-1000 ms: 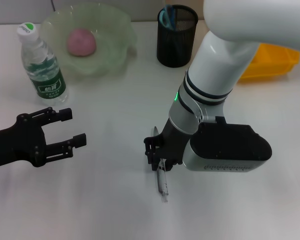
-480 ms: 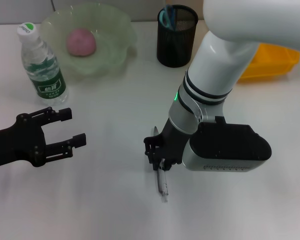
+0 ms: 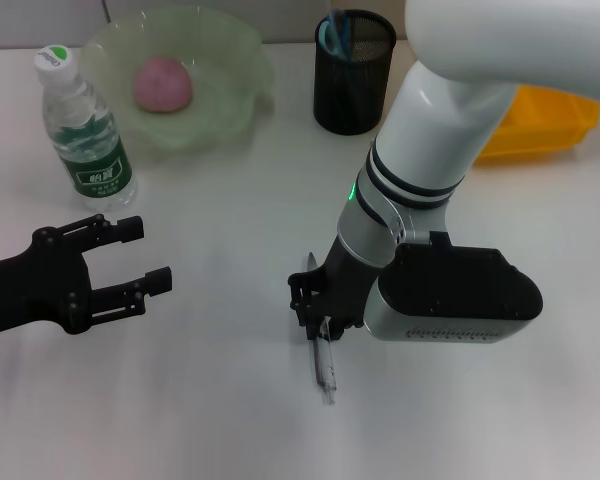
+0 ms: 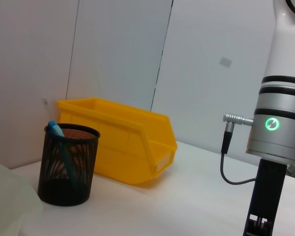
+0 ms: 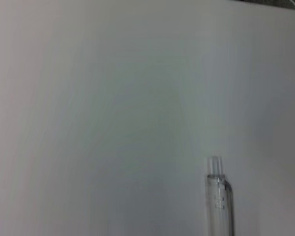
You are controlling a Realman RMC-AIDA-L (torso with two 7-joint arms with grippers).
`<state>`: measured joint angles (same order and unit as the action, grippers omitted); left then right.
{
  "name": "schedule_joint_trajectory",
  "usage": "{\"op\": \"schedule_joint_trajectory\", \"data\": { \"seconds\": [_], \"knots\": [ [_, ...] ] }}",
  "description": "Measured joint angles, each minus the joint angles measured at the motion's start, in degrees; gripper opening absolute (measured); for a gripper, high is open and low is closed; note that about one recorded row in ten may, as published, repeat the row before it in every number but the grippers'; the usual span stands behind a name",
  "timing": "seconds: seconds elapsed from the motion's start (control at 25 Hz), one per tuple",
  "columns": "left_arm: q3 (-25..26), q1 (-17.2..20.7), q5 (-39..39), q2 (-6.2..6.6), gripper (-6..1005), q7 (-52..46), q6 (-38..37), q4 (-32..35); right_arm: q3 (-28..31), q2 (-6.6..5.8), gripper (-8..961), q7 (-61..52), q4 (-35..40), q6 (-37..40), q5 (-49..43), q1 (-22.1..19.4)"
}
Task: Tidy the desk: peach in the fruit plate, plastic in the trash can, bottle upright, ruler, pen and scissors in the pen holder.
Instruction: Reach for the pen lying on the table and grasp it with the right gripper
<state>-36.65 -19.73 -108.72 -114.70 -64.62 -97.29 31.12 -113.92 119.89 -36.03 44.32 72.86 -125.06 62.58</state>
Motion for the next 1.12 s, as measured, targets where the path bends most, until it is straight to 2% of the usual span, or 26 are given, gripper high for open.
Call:
{"op": "schedule_joint_trajectory", "data": {
  "seconds": [1.12],
  "knots": [
    [0.00, 0.00, 0.00, -0.06, 783, 0.64, -0.09, -0.05, -1.36, 0.00, 151, -0.43, -0.47, 0.01, 1.00, 0.00]
  ]
}}
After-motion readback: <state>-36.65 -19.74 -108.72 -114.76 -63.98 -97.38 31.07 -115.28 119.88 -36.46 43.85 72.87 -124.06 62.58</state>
